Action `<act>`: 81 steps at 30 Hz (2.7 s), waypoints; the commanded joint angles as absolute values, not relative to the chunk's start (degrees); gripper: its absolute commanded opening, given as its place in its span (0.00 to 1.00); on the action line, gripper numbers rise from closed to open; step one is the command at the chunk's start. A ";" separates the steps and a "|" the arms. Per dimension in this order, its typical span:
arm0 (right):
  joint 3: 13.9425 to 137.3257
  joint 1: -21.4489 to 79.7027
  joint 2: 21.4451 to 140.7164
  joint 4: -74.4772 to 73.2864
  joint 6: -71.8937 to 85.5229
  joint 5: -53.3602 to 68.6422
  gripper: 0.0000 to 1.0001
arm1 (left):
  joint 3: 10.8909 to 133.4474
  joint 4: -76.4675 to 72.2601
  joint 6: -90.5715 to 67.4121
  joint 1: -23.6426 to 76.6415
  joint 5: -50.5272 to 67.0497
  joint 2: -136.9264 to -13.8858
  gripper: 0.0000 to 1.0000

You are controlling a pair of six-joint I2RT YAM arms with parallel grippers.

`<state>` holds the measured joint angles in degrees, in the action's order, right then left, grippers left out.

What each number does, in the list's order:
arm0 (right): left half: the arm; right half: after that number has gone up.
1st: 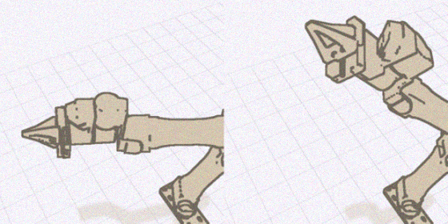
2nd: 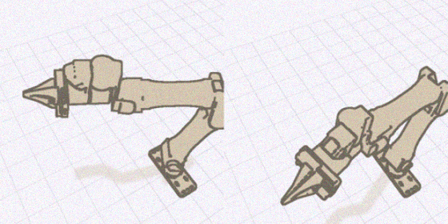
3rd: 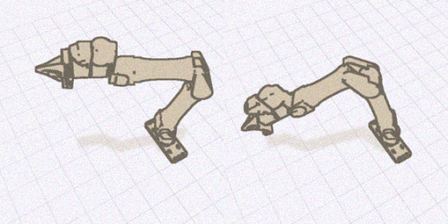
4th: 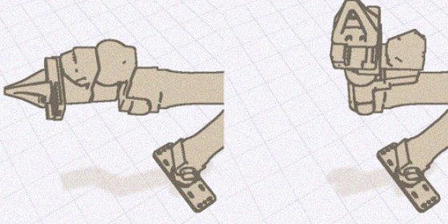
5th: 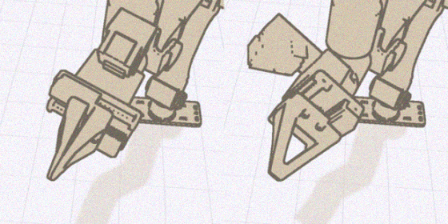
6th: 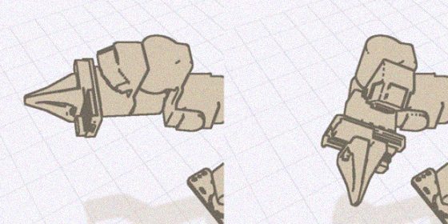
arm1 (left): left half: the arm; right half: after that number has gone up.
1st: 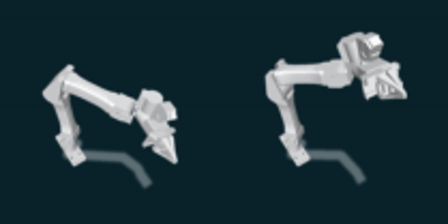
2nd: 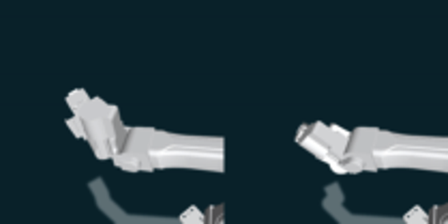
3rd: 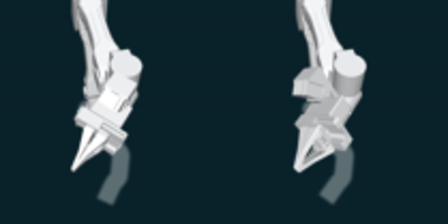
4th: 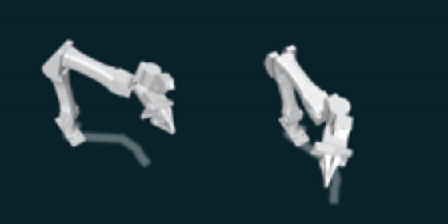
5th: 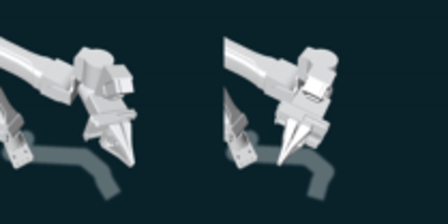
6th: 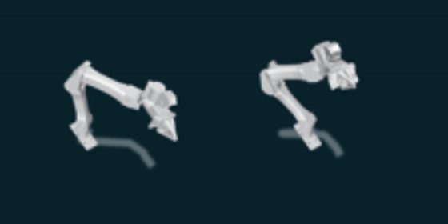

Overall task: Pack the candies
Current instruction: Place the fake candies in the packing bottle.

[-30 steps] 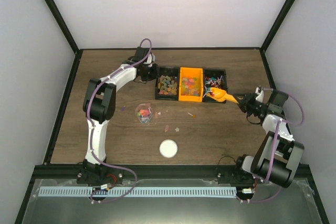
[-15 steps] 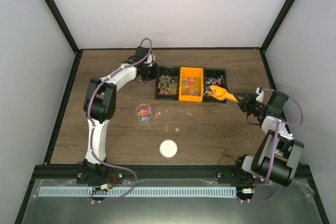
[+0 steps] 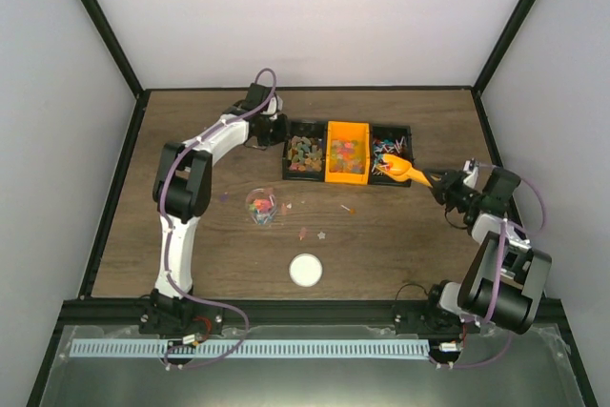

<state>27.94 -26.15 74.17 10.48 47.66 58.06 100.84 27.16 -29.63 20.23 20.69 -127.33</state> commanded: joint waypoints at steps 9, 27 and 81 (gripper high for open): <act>19.11 -25.09 74.30 33.49 62.46 55.51 0.01 | 102.82 29.91 -31.22 20.57 23.11 -129.73 0.09; 19.34 -28.55 69.82 36.30 66.70 56.79 0.01 | 100.99 29.27 -31.88 20.56 22.98 -128.28 0.09; 41.57 21.92 81.48 12.44 59.09 53.34 0.01 | 93.05 24.43 -31.82 20.48 21.35 -123.76 0.09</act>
